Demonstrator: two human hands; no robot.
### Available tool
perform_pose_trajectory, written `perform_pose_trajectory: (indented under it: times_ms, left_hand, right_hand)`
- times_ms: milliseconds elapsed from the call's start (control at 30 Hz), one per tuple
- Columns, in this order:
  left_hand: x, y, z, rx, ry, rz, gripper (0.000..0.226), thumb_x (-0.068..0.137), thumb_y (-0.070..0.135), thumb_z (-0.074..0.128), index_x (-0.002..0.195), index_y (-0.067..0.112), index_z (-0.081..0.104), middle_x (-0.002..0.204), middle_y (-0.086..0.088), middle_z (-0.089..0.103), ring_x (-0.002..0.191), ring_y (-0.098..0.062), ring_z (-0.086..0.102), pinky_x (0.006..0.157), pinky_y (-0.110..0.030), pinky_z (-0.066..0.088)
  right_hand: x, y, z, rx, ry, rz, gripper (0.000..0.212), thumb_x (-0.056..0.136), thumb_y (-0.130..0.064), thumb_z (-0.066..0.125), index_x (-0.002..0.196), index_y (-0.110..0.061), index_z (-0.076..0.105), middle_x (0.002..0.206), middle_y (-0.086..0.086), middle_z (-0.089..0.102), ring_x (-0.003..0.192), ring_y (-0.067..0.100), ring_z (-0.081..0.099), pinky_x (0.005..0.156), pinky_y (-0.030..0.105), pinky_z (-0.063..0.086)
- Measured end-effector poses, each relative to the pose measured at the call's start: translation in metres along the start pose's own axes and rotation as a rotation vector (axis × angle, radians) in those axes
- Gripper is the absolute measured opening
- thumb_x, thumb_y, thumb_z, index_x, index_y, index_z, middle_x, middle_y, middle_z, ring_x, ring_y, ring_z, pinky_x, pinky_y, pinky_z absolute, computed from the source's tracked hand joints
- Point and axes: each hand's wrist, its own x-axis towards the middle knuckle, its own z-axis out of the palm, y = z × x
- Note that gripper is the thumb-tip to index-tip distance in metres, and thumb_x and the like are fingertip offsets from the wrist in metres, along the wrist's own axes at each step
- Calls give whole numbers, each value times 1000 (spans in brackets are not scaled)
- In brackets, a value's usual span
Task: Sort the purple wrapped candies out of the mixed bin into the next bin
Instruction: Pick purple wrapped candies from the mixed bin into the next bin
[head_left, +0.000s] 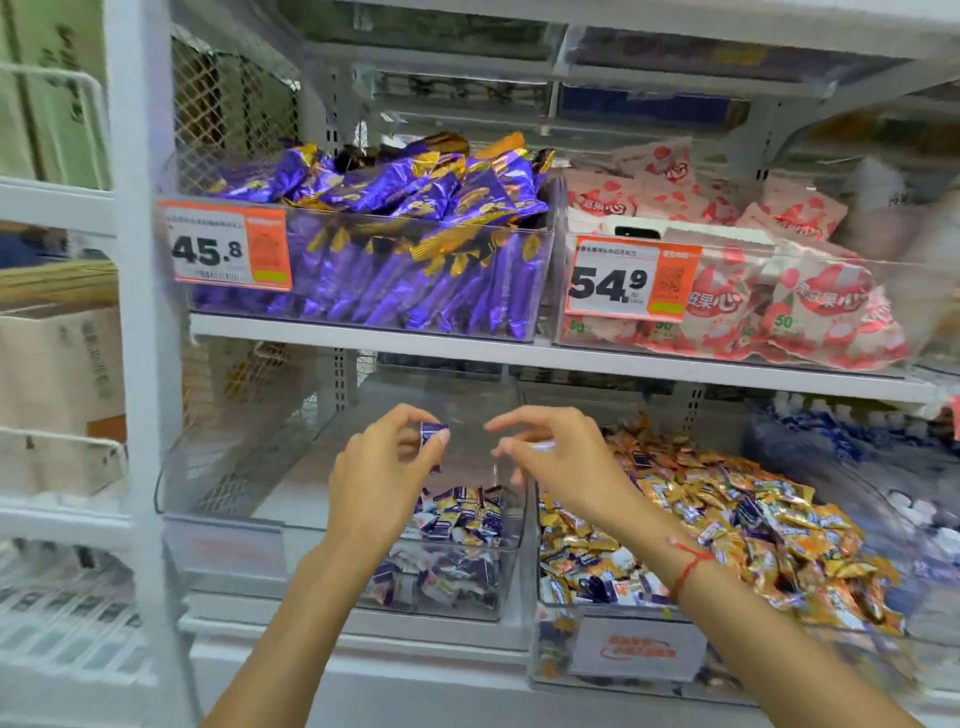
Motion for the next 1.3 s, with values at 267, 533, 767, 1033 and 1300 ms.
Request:
perform_pose_trajectory:
  times_ms: [267,533,767,1033,1300]
  left_hand:
    - [-24,26,38,175,-87,232,29,98,37,49,126,33,55,121,18,60,114,-4,53,86,-25,43]
    - [-44,79,74,131,-550,476,21,96,33,57,115,37,65,105,27,63,87,12,54,83,-22,49]
    - [-35,79,115,396,-910,438,27,90,41,63,101,18,72,97,3,70,88,-17,62,76,-31,49]
    - [-32,78,124,435,-920,408,28,86,46,66,80,19,68,71,9,60,67,-8,50,60,-26,36]
    - [-26,78,112,339,-999,367,8,86,33,71,91,28,73,89,17,70,80,5,61,83,-29,53]
  right_hand:
    - [-50,74,-69,-127,146,187,24,98,-3,41,97,-22,55,105,1,63,68,23,57,59,22,44]
    - [-68,108,-101,-444,-191,185,25,95,-18,59,118,-25,66,127,-4,59,117,10,51,97,24,39]
    - [-91,96,-136,-321,-503,253,23,87,-11,69,109,-16,73,105,-4,73,84,6,65,69,9,47]
    - [-84,104,-103,-460,-491,207,36,85,-26,73,120,-22,68,79,-21,54,67,-12,52,62,7,38]
    - [-83,116,-75,-601,-267,126,29,93,-31,61,121,-27,60,103,0,66,92,23,60,66,33,44]
